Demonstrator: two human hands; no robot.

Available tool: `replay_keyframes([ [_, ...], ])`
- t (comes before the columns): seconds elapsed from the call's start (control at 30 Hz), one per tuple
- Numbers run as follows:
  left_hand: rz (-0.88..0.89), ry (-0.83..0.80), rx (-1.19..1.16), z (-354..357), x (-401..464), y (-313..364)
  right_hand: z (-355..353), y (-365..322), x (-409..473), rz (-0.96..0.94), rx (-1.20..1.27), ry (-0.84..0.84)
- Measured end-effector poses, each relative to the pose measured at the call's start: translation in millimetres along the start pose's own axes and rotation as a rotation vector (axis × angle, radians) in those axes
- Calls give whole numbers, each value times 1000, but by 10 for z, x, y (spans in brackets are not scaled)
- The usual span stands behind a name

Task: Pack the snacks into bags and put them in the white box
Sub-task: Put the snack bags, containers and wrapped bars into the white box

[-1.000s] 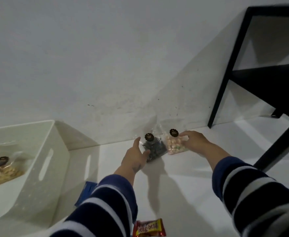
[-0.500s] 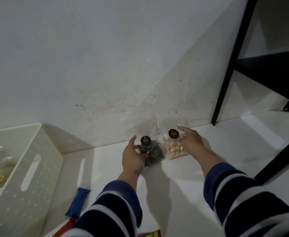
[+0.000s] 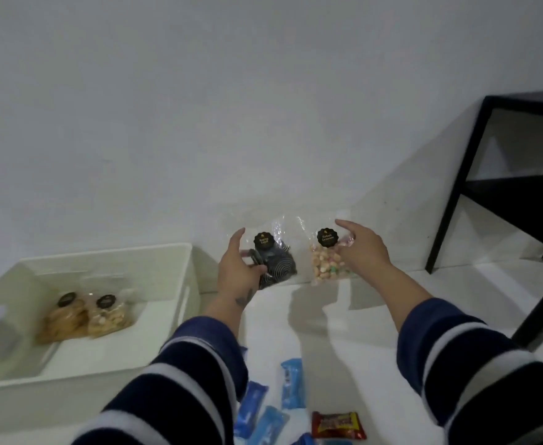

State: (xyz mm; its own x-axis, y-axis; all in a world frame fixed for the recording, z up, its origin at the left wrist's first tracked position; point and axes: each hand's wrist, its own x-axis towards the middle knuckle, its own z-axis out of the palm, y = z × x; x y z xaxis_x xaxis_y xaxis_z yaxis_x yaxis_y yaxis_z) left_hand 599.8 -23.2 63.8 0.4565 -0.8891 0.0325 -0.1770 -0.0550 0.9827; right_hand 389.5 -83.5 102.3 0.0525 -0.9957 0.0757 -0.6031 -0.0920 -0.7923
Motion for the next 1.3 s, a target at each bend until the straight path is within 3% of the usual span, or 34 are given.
replay_keyframes([
  [0.33,45,70,88,-2088,-29,115,1128,-1673,-777,-146,-5,5],
  [0.53,-122,46,263,-2924,70,-395,2122,-2094,-1036,-151,-97,-81],
  [0.77,-202,-39,420,-3009,427,-935,2972,-2029,-970,-79,-453,-114],
  [0.9,-238,-46,353,-2881,737,-1162,3282,-1832,-740,16,-421,-135],
  [1.13,-220,-103,474,-2765,1073,-1539,3617,-1513,-529,181,-335,-277],
  [1.3,-261,-167,554,-2772,1050,-1419,3555,-1557,-505,222,-291,-314],
])
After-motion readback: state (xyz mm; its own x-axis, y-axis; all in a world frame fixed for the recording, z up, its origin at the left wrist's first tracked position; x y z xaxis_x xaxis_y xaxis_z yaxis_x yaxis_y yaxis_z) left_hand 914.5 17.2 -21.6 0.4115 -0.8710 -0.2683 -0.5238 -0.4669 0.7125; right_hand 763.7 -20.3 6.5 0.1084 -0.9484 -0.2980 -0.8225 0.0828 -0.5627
